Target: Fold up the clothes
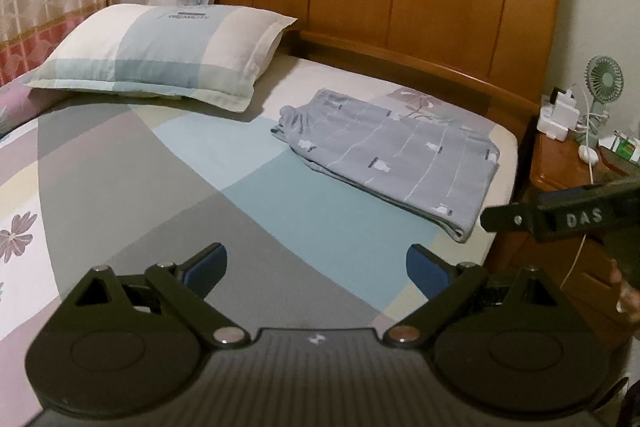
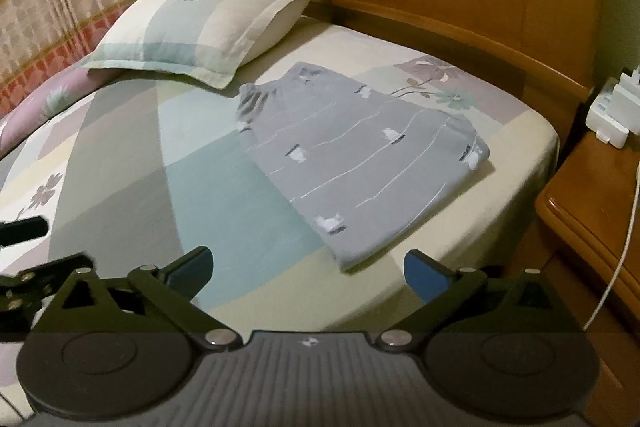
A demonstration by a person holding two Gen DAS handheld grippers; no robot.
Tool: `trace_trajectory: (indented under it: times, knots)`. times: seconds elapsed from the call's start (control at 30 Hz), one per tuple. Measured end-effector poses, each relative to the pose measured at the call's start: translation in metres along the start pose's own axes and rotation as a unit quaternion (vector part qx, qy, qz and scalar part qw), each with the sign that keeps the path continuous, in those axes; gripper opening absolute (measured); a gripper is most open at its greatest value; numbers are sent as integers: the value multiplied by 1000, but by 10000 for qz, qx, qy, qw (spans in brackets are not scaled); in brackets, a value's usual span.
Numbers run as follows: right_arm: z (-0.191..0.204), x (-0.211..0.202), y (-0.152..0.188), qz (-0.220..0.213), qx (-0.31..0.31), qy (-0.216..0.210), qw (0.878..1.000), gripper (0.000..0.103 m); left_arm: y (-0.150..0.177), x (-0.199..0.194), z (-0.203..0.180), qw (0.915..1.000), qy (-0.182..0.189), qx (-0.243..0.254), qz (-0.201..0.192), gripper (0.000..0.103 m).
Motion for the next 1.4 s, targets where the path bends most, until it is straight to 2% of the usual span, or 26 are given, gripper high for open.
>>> trace_trajectory:
  times: [0.33, 0.67, 1.4]
  knots:
    - [15, -28, 5, -2, -101, 149, 9998, 103, 3, -1, -13, 9997, 176, 138, 63, 96]
    - [23, -41, 10, -38, -95, 228, 9997, 103, 10, -8, -14, 9993, 333, 63, 185, 96]
    - [30, -47, 13, -35, -163, 258, 9995, 103, 14, -9, -18, 9993, 290, 129, 221, 96]
Point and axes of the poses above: each gripper's, at about its wrist camera, not at the fingertips, and x roughly the way its jaws point, z to its left, y to its underside, the point moved 9 cm from there along x, roughly the way its jaws point, and after that the axes turned 8 degrees about -x, right-handed, at the moved point
